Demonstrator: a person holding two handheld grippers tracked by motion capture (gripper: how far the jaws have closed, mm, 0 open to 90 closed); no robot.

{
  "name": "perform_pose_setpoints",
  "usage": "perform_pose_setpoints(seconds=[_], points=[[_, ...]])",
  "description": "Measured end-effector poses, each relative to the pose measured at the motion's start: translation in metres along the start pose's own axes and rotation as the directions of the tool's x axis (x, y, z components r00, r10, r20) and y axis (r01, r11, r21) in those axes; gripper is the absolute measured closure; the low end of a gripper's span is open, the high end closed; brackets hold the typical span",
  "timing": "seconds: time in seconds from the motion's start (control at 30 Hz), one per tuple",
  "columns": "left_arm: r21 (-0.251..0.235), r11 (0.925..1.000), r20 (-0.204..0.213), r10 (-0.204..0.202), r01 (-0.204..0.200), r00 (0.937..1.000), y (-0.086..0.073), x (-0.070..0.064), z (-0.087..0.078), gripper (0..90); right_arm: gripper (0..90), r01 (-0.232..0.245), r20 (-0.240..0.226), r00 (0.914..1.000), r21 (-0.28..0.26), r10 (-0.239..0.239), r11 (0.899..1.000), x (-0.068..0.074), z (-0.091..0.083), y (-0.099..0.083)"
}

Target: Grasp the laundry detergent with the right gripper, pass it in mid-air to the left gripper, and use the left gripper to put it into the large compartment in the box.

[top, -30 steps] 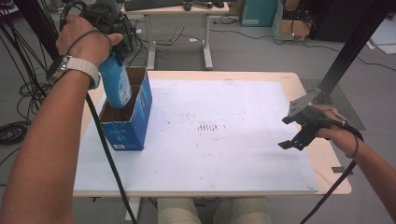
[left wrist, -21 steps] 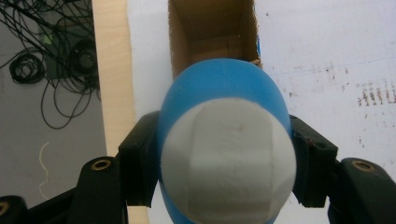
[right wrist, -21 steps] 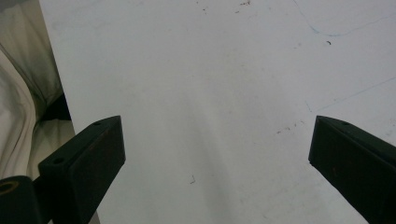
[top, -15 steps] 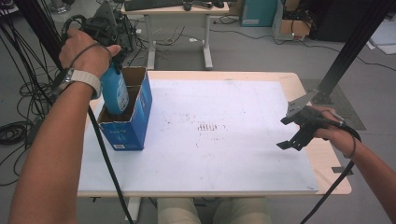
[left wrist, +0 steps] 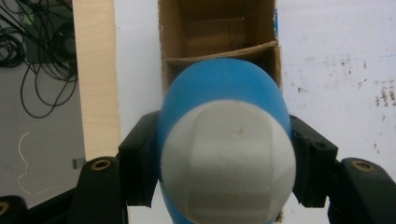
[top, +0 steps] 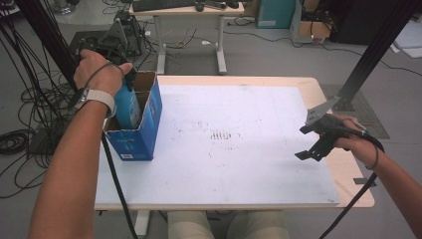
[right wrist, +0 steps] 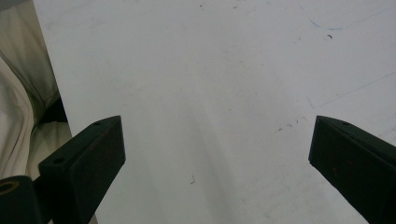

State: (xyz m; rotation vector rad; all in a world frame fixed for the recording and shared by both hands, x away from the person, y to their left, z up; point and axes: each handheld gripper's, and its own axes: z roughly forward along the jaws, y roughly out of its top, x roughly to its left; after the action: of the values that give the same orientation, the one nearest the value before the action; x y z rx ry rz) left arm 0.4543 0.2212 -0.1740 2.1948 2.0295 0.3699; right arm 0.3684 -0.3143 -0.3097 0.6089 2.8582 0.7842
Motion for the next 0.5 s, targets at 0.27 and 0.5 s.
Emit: perform_pose_setpoints(seconds=[0.27, 0.5], points=[[0.003, 1.0, -0.023, 0.007, -0.007, 0.9997, -0.003, -0.004, 0.018, 37.6, 3.6, -0.003, -0.001, 1.0, 0.001, 0.003, 1.0, 0.0, 0.002, -0.001], [0.002, 0.9999, -0.03, 0.011, -0.011, 0.9995, -0.008, -0.006, 0.037, 37.6, 3.6, -0.004, -0.002, 1.0, 0.004, 0.005, 1.0, 0.0, 0.003, -0.002]])
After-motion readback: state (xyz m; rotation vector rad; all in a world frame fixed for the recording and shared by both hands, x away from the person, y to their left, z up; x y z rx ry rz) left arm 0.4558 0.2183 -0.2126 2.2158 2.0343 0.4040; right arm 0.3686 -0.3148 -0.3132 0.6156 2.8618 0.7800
